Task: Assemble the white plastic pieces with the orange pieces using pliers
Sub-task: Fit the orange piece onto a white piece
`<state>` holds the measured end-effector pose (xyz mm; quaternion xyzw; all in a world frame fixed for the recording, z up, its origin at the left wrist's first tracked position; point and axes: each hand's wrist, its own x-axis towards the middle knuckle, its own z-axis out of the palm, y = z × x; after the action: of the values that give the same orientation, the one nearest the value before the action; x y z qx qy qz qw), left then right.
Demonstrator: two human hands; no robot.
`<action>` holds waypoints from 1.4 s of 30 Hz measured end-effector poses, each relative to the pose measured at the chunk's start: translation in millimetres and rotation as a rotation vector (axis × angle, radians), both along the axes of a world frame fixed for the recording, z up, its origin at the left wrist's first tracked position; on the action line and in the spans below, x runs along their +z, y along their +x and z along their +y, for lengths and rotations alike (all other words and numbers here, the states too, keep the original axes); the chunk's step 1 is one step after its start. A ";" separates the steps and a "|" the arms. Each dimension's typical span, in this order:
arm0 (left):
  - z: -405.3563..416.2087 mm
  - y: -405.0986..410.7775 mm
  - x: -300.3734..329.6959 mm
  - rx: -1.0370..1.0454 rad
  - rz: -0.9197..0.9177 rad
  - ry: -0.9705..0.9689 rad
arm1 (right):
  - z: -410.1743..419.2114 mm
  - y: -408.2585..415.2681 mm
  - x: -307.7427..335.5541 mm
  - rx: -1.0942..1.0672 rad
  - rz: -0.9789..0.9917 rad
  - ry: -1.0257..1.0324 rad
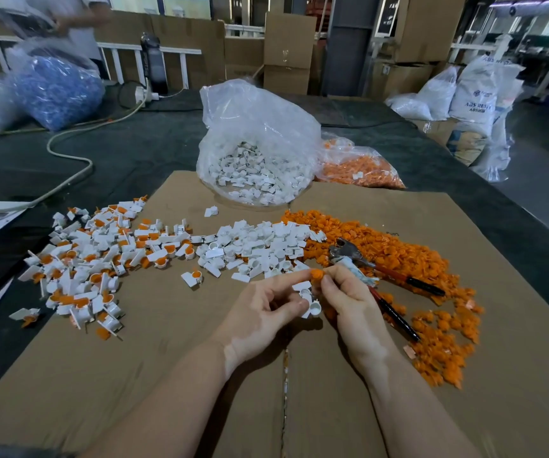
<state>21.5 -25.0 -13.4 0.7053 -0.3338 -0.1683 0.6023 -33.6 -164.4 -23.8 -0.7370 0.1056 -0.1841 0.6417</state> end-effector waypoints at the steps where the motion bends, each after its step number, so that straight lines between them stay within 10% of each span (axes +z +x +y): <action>1: 0.2 -0.4 0.1 -0.008 0.003 0.001 | 0.1 -0.3 0.8 0.003 0.005 0.010; 32: -3.2 -1.6 -3.7 0.098 -0.085 0.010 | 3.4 -0.3 -2.8 -0.081 0.034 -0.024; 42: -3.7 7.0 -10.8 0.504 -0.002 -0.046 | 17.2 -8.5 4.1 0.298 0.132 -0.854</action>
<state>28.4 -28.6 -24.2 0.7525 -0.1515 -0.0045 0.6409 -42.1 -147.2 -19.7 -0.9529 -0.0461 -0.0693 0.2917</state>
